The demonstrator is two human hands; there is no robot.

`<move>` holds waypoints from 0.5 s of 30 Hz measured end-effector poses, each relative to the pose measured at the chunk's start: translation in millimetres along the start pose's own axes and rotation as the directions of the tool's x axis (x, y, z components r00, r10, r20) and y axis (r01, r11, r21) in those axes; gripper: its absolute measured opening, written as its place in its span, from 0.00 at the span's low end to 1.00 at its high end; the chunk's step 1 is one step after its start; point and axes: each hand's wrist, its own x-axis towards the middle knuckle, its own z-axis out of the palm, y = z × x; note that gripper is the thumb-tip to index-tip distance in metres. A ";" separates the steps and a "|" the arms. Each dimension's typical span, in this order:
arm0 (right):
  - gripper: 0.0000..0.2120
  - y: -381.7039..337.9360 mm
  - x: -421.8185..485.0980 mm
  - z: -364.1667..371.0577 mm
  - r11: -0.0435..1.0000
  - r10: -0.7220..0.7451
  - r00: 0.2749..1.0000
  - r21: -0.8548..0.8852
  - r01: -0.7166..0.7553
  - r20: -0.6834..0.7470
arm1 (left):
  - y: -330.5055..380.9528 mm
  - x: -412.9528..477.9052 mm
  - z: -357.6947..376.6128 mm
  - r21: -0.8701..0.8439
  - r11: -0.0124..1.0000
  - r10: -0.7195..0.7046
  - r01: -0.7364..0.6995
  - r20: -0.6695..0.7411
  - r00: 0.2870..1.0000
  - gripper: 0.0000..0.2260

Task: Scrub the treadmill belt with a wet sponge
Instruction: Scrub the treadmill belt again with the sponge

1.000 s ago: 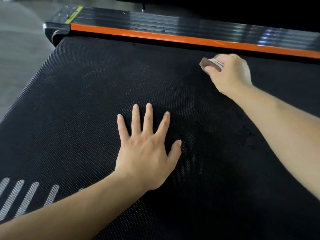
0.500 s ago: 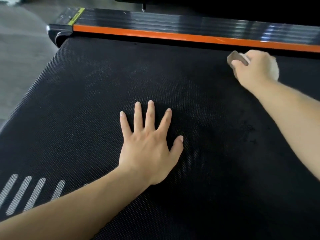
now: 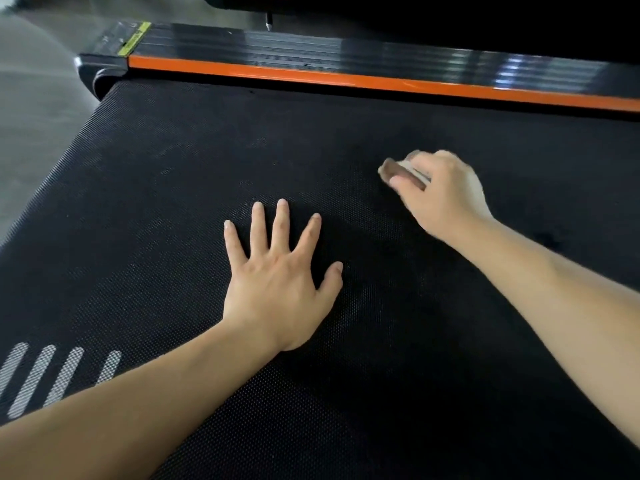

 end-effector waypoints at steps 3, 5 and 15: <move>0.09 15.1 -6.3 -16.6 1.000 0.004 1.000 -0.029 -0.004 0.002 | 0.3 0.3 0.3 -0.002 1.000 -0.005 0.005 0.001 1.000 0.35; 0.13 22.4 7.4 -20.7 0.984 0.162 0.982 -0.055 -0.167 -0.095 | 0.4 0.1 0.5 -0.001 1.000 -0.004 0.004 -0.001 1.000 0.35; 0.14 27.7 -34.6 -23.5 0.983 0.118 0.988 -0.132 -0.130 -0.099 | 0.3 -0.3 0.8 0.006 1.000 -0.001 0.001 0.011 1.000 0.34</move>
